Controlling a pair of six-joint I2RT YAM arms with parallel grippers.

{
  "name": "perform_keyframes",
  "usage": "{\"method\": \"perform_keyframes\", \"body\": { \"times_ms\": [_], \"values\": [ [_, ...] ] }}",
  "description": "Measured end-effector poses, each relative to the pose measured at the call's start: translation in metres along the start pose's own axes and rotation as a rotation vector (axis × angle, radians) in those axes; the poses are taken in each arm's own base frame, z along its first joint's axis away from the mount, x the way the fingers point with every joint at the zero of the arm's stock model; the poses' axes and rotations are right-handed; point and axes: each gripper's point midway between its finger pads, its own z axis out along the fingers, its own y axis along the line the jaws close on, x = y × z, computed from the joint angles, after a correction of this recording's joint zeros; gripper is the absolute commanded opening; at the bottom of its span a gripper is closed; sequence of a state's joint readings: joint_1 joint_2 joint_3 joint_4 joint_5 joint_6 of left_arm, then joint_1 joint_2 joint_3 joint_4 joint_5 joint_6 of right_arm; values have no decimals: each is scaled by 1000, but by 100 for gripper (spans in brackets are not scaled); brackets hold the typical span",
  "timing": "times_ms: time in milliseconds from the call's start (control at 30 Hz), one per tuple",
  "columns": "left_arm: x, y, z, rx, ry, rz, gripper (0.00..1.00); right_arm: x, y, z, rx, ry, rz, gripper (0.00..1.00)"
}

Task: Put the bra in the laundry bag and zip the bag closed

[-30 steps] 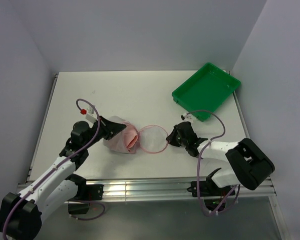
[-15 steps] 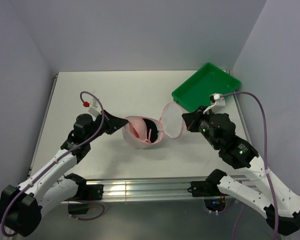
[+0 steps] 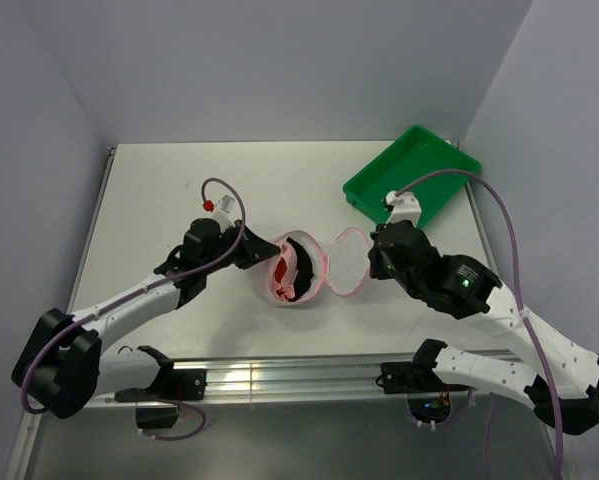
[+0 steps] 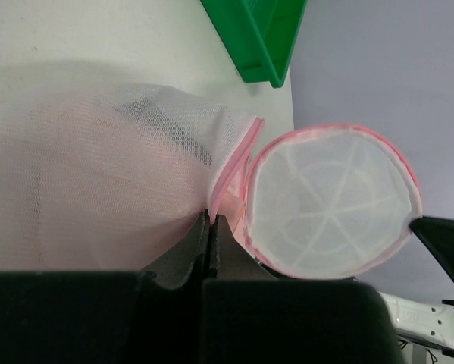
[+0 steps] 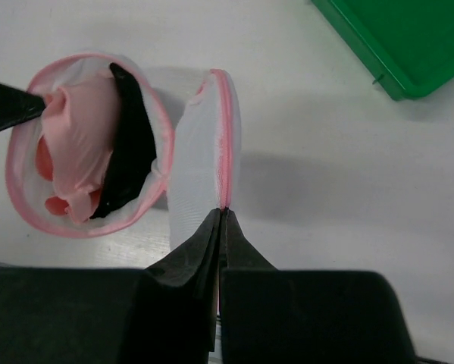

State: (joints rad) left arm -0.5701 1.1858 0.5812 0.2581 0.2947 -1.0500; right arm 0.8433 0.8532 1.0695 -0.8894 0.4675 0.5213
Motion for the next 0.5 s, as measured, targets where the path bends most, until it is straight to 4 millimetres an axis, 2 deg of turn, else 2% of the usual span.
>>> {"method": "perform_keyframes", "body": {
  "times_ms": [67,200,267,300,433,500],
  "values": [
    [-3,-1,7,-1,0,2,0,-2,11,0,-2,19,-38,0],
    [-12,-9,13,11,-16,19,0,-19,60,4,-56,21,-106,2],
    [-16,-12,13,17,-30,28,0,-27,95,14,-92,29,-129,12],
    [-17,-12,14,15,-36,30,0,-30,115,20,-118,34,-138,32],
    [-30,-4,16,23,-66,24,0,-47,194,46,-225,34,-145,62],
    [-34,7,14,19,-78,14,0,-43,215,57,-263,41,-147,62]
  ]
}}
